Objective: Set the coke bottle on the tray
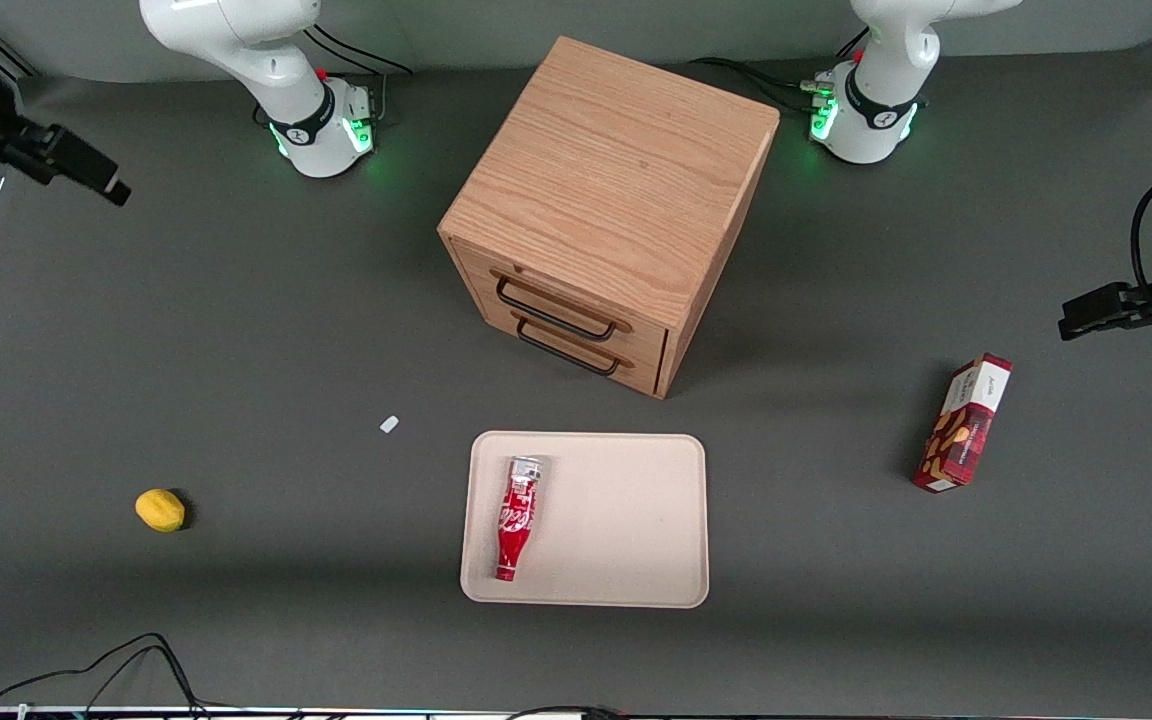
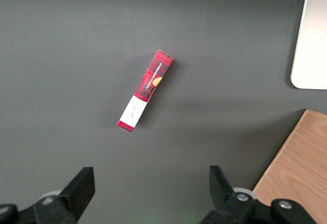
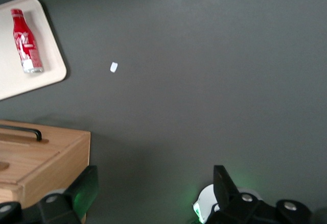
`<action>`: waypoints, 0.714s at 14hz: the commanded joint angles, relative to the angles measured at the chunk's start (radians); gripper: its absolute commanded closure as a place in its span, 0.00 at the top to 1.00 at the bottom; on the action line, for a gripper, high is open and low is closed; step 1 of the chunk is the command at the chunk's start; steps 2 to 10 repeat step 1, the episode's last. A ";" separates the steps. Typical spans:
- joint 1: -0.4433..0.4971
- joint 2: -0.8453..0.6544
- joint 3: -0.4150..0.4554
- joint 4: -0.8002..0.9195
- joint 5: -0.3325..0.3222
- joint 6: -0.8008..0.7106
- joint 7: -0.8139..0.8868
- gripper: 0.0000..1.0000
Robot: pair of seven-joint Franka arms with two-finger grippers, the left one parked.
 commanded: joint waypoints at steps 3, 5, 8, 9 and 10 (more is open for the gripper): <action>0.010 0.027 0.002 0.002 0.011 0.035 -0.001 1.00; 0.010 0.027 0.002 0.002 0.011 0.035 -0.001 1.00; 0.010 0.027 0.002 0.002 0.011 0.035 -0.001 1.00; 0.010 0.027 0.002 0.002 0.011 0.035 -0.001 1.00; 0.010 0.027 0.002 0.002 0.011 0.035 -0.001 1.00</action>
